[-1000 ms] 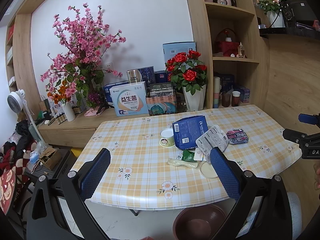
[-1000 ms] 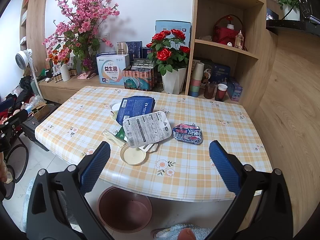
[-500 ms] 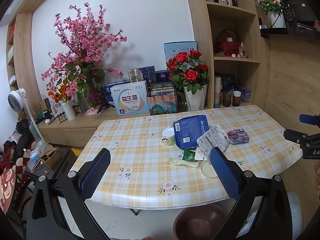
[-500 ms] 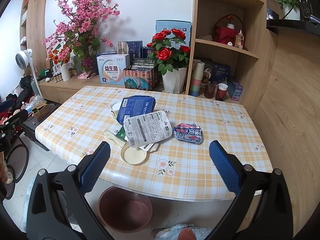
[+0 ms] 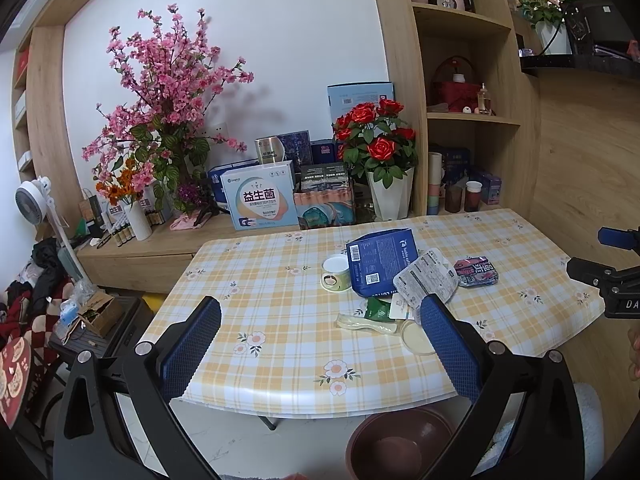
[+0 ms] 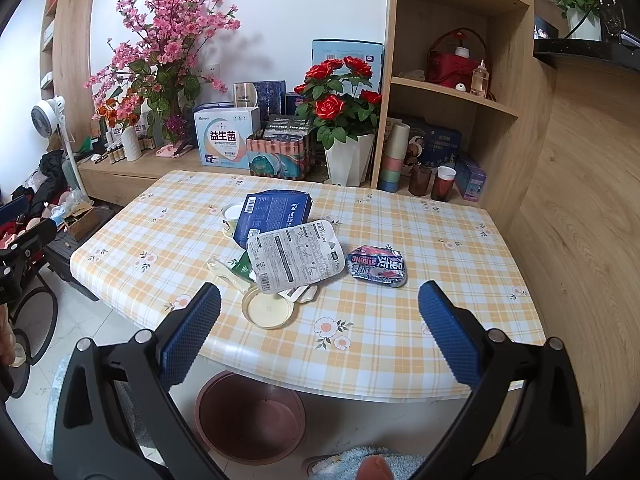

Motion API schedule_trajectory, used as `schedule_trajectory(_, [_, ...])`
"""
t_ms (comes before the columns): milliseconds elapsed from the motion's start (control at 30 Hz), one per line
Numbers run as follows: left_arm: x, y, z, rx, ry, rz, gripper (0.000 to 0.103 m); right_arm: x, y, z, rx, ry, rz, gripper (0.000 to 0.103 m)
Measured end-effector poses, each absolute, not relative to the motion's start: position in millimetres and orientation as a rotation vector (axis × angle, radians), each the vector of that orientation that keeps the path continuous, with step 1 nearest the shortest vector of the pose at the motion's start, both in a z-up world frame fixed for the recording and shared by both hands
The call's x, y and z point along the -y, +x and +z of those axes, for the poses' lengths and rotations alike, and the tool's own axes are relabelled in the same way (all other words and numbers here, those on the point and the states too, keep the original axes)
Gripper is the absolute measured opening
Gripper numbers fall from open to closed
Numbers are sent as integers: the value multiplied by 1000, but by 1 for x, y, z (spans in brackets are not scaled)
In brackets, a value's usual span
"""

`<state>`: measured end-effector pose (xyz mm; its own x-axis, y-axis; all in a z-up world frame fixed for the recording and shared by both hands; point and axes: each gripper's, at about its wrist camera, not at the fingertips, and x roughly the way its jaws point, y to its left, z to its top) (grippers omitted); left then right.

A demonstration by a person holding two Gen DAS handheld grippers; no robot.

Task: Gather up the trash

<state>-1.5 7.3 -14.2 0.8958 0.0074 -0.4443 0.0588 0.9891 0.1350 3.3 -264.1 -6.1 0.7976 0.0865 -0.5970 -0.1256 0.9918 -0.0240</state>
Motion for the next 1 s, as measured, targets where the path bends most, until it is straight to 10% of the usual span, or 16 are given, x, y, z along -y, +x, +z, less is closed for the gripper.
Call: schedule_trajectory(1000, [-11,-2,-20,-463,142,-28,98,261,4,-12,-642,-66,115,97])
